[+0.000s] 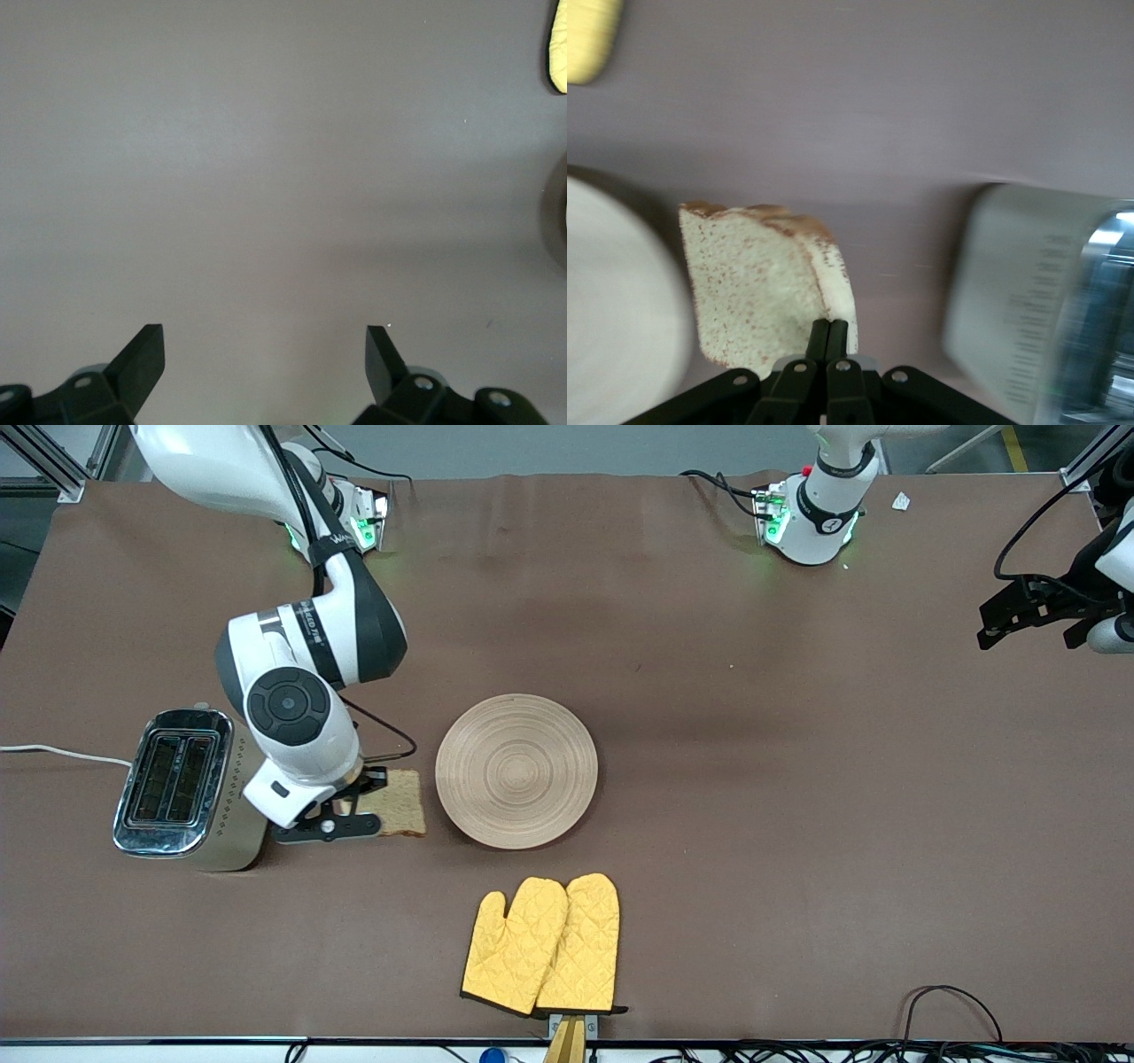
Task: Move plate and put bread in toaster
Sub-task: 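Lift the bread with the right gripper and carry it to the toaster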
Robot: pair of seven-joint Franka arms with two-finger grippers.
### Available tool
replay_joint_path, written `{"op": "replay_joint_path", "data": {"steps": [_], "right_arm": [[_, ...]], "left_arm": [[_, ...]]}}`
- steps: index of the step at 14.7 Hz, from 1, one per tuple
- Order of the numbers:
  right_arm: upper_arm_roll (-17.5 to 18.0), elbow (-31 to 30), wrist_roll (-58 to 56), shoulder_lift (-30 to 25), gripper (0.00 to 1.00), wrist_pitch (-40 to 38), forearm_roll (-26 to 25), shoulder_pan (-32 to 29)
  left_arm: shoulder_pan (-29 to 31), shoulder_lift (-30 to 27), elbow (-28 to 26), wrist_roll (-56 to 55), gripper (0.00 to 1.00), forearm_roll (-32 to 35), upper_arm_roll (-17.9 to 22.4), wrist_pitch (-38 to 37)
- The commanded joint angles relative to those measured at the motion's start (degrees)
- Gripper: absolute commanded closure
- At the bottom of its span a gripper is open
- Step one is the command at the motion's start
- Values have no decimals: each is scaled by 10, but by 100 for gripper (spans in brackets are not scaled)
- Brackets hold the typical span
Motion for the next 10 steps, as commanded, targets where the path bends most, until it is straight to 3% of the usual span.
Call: {"op": "replay_joint_path", "data": {"steps": [1, 5, 7, 10], "right_arm": [[0, -10, 2, -27, 100, -45, -125, 0], [-10, -10, -42, -33, 100, -69, -263, -6], [-29, -9, -56, -34, 100, -63, -283, -23], [-30, -10, -54, -33, 100, -63, -292, -52]], "left_arm": [[2, -6, 3, -4, 0, 6, -2, -10], [3, -7, 3, -3, 0, 6, -2, -10], [3, -7, 3, -3, 0, 6, -1, -10], [3, -7, 3, -3, 0, 6, 0, -10]]}}
